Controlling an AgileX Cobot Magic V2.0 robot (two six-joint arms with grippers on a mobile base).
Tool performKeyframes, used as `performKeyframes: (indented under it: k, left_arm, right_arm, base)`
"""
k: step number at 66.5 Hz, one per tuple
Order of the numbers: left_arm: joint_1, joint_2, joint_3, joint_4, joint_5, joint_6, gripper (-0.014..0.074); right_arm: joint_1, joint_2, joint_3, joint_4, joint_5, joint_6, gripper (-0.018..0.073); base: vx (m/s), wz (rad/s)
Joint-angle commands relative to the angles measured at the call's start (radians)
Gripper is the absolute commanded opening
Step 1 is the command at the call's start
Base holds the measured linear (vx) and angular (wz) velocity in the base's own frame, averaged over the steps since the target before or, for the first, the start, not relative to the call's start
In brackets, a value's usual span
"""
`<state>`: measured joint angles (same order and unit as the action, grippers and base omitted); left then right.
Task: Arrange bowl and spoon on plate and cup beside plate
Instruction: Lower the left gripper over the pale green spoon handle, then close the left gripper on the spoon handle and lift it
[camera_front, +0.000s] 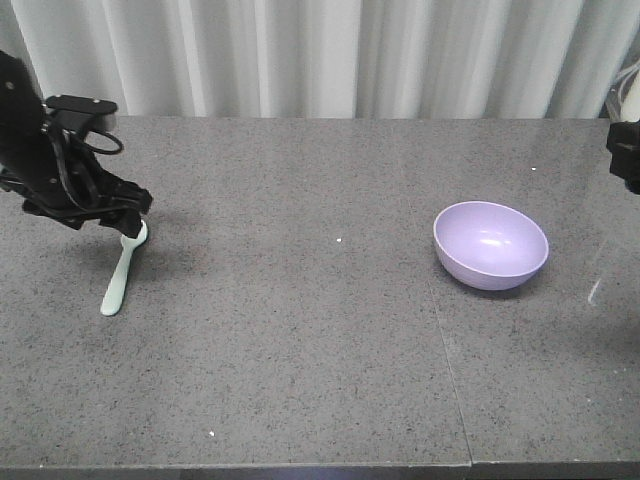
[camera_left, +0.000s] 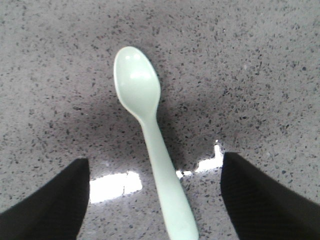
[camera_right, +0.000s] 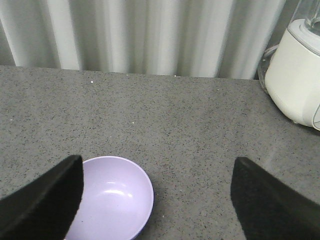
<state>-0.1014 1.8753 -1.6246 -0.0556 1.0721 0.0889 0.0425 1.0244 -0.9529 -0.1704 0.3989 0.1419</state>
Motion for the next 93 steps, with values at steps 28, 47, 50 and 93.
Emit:
performKeyframes:
  k: [28, 47, 50, 93]
  left_arm:
    - [-0.022, 0.046, -0.032, 0.014, -0.026, -0.157, 0.0514]
    - [-0.022, 0.077, -0.033, 0.025, -0.036, -0.159, 0.0514]
    - [-0.022, 0.081, -0.033, 0.024, -0.036, -0.16, 0.0514]
    - [-0.022, 0.105, -0.033, 0.026, -0.005, -0.162, 0.0419]
  right_arm:
    - [-0.003, -0.01, -0.036, -0.009, -0.082, -0.003, 0.058]
    - [-0.003, -0.01, -0.036, -0.009, -0.081, -0.003, 0.058]
    - [-0.003, -0.01, -0.036, -0.009, -0.079, -0.003, 0.058]
    - [-0.003, -0.01, -0.036, -0.009, -0.068, -0.003, 0.058]
  base:
    - [0.0, 0.0]
    - [0.0, 0.0]
    - [0.0, 0.0]
    - [0.0, 0.0]
